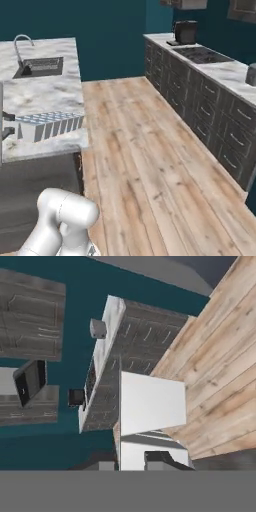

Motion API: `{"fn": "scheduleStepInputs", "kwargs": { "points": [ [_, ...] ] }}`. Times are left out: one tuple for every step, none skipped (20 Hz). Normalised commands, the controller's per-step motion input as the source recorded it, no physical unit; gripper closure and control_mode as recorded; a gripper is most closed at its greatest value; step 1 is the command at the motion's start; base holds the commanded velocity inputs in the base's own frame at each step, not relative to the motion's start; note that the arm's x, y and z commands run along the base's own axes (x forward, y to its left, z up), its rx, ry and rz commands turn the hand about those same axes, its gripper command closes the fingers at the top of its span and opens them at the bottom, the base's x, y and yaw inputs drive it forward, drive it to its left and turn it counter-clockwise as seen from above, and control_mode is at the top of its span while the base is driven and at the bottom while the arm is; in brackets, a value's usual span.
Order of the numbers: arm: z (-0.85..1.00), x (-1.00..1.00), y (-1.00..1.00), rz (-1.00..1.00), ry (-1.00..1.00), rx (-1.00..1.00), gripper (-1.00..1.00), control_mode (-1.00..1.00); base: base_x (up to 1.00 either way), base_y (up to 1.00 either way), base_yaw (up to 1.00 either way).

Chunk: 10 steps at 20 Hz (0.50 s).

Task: Open the freezer door, pick up the ice cube tray from the freezer, and place it on the dining counter.

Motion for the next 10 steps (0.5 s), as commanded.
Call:
{"fn": "scheduleStepInputs", "kwargs": {
  "points": [
    [0.0,0.0,0.0,0.0,0.0,0.0,1.0,1.0,0.0,0.0,0.85],
    [0.0,0.0,0.0,0.0,0.0,0.0,1.0,1.0,0.0,0.0,0.84],
    [0.0,0.0,0.0,0.0,0.0,0.0,1.0,1.0,0.0,0.0,0.81],
    [0.0,0.0,0.0,0.0,0.0,0.0,1.0,1.0,0.0,0.0,0.77],
    [0.0,0.0,0.0,0.0,0.0,0.0,1.0,1.0,0.0,0.0,0.74],
    [0.0,0.0,0.0,0.0,0.0,0.0,1.0,1.0,0.13,0.14,0.65],
    [0.0,0.0,0.0,0.0,0.0,0.0,1.0,1.0,0.16,0.29,0.56],
    [0.0,0.0,0.0,0.0,0.0,0.0,1.0,1.0,0.23,0.39,0.51],
    [0.0,0.0,0.0,0.0,0.0,0.0,1.0,1.0,0.27,0.49,0.47],
    [0.0,0.0,0.0,0.0,0.0,0.0,1.0,1.0,0.26,0.66,0.43]
  ]
}}
